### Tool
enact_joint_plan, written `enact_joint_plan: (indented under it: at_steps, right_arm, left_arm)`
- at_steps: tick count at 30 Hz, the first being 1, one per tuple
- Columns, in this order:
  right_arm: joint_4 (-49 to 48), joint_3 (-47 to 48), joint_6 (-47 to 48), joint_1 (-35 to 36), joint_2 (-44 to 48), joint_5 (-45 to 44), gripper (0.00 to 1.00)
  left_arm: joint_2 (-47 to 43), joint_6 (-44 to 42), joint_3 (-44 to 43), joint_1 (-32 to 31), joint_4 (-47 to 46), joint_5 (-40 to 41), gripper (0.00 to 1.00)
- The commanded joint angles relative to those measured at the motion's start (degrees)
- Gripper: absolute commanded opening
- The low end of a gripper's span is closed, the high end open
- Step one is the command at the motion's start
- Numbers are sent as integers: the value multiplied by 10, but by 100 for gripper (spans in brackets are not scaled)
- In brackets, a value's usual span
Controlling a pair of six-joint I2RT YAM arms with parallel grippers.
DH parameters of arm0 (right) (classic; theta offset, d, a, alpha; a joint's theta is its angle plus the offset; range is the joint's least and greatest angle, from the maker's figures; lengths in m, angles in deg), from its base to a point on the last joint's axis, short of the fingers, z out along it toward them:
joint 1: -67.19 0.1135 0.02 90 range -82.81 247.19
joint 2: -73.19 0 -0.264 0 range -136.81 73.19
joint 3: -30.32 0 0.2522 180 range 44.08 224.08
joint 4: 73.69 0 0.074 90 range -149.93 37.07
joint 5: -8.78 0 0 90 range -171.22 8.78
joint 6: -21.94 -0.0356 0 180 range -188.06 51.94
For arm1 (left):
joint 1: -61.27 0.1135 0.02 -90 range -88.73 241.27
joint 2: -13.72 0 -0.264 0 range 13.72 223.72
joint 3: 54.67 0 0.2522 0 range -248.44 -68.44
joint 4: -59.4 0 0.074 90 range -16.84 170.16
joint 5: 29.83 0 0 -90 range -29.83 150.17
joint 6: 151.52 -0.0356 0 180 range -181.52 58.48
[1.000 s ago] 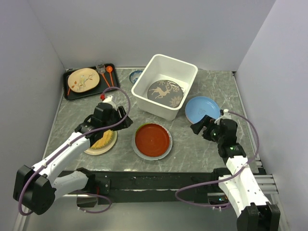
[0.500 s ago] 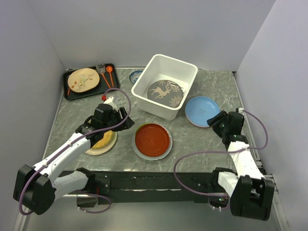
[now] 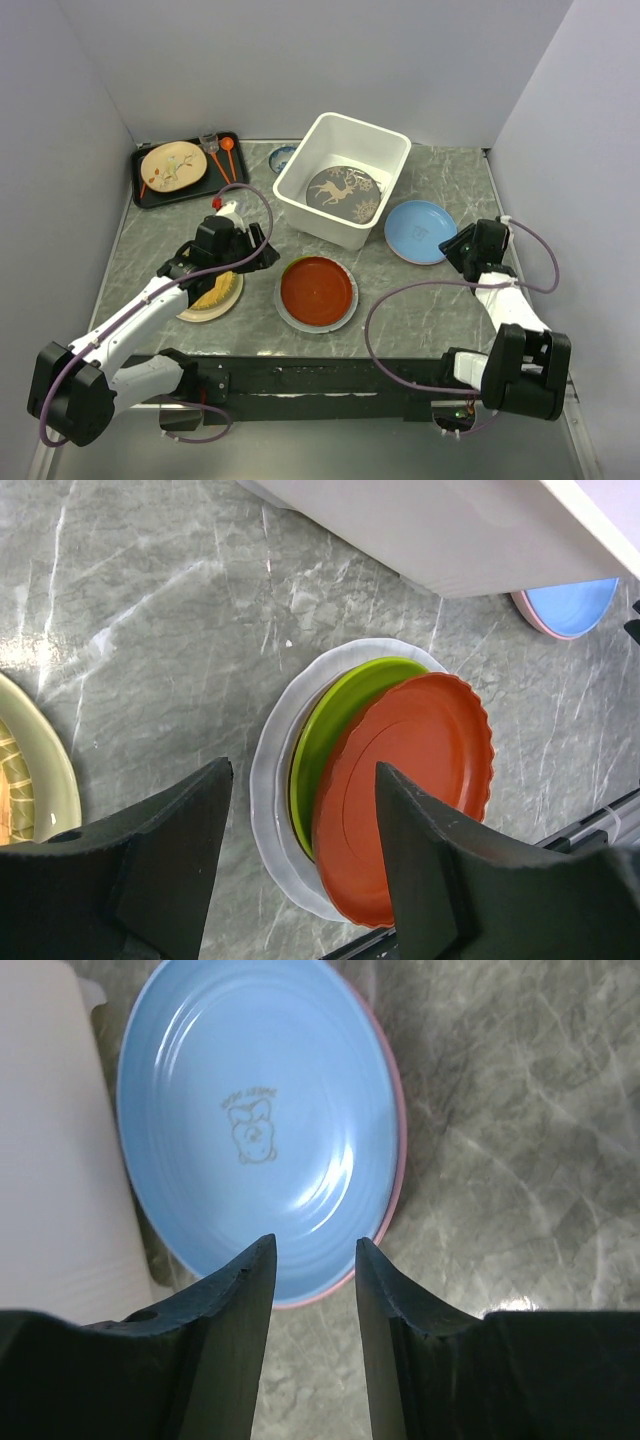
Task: Place the plates into the plastic bin on the countertop
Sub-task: Move the plate to the center of the board.
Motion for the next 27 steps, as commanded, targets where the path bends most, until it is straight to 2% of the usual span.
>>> enact_joint_plan:
  at_steps: [1, 10, 14, 21, 27]
  right_arm:
    - [-31, 32, -1, -6, -29, -37, 45]
    - [-41, 35, 1, -8, -75, -47, 45]
    - [-75, 28, 1, -10, -91, -39, 44]
    - [-100, 37, 0, -14, -134, -30, 34]
    - [-98, 64, 1, -15, -172, -6, 29]
  left_arm:
    - [0, -15, 1, -2, -23, -12, 64]
    - [-5, -19, -3, -2, -14, -7, 64]
    - [-6, -16, -3, -2, -18, -16, 64]
    - [-10, -16, -11, -2, -12, -12, 64]
    - [-12, -13, -15, -2, -11, -16, 64]
